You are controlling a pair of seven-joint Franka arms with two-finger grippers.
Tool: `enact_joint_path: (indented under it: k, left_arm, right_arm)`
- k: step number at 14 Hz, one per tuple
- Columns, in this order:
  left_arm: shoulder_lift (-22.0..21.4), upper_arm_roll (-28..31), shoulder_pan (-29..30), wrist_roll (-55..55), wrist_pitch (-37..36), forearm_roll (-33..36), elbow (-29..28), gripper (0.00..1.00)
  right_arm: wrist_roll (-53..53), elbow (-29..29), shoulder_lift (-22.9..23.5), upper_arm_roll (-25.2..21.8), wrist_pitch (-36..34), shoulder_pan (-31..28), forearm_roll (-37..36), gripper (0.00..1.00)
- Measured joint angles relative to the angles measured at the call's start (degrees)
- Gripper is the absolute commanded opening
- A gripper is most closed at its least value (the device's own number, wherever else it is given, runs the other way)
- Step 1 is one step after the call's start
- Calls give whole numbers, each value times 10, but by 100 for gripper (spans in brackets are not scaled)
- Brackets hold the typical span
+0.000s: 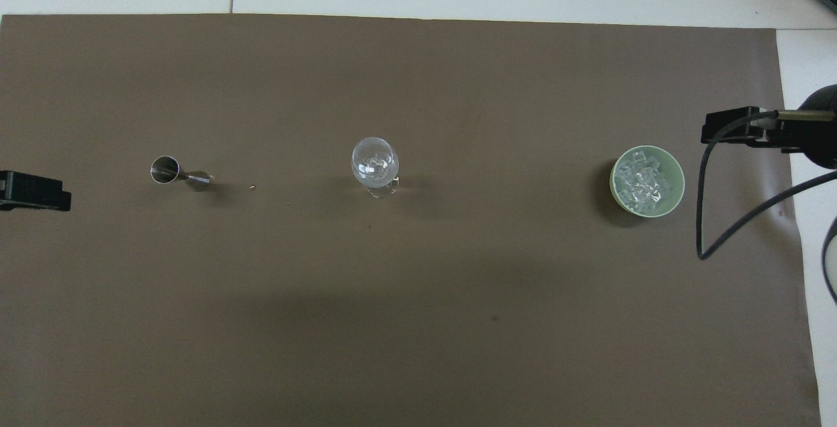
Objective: Pour wine and add ice with both arms
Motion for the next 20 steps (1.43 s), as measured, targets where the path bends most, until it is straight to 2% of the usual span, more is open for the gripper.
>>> enact_joint_path:
  k: [5,10,20]
  left_arm:
    - [0,0,0,0,0,0,0,100]
    - [0,0,0,0,0,0,0,100]
    - [0,0,0,0,0,0,0,100]
  right_arm:
    - [0,-26,-5,0,-2,-5,25,100]
    - [-6,-75,-31,0,-1,-9,27,100]
    - [-6,-81,-37,0,0,-19,28,100]
